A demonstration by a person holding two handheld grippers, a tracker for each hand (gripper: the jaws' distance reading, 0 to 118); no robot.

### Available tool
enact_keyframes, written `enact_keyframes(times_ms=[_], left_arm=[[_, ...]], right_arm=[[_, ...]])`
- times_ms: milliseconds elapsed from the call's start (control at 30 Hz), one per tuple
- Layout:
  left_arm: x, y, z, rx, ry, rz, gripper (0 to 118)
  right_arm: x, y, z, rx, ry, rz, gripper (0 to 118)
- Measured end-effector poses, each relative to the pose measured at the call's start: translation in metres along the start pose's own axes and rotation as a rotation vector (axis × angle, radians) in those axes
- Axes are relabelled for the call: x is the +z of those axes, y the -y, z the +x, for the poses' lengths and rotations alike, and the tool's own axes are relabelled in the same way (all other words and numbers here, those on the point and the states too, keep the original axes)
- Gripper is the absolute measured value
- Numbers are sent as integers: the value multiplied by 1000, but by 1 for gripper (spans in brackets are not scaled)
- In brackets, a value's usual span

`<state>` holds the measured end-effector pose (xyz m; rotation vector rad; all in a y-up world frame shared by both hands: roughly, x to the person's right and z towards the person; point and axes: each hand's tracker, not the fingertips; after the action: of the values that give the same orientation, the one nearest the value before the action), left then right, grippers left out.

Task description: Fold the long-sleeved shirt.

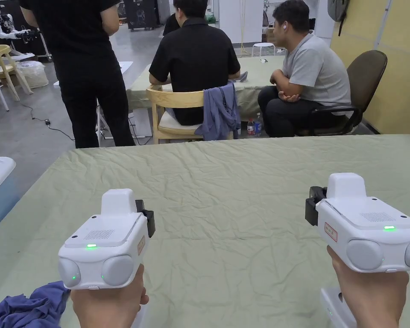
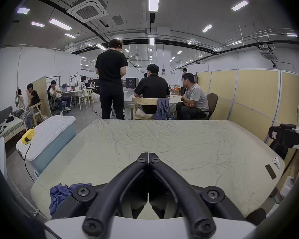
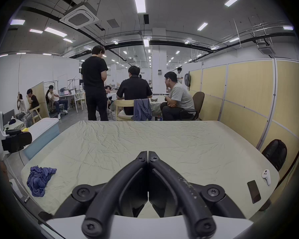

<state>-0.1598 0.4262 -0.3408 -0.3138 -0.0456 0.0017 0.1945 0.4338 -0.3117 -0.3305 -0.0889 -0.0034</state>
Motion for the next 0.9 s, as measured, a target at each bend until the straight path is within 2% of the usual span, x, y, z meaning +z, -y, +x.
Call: enact_keyframes(times_ms=[133,267,533,600,900], left_arm=[[6,3,-11,10,-6,-2,0],[16,11,-35,8,-53,-7,0],[50,31,-115,54,-236,-19,0],[60,37,-136,67,-281,-30,0],[102,69,-206,121,-429,-58,0]], right_arm=[[-4,2,-9,0,-28,-5,0],[-12,2,-38,31,-88,-6,0],[-19,-3,-132,94,-279,25,0],[-19,-4,-157,90,-353,25,0],[-5,8,-254,184,-539,29,0]])
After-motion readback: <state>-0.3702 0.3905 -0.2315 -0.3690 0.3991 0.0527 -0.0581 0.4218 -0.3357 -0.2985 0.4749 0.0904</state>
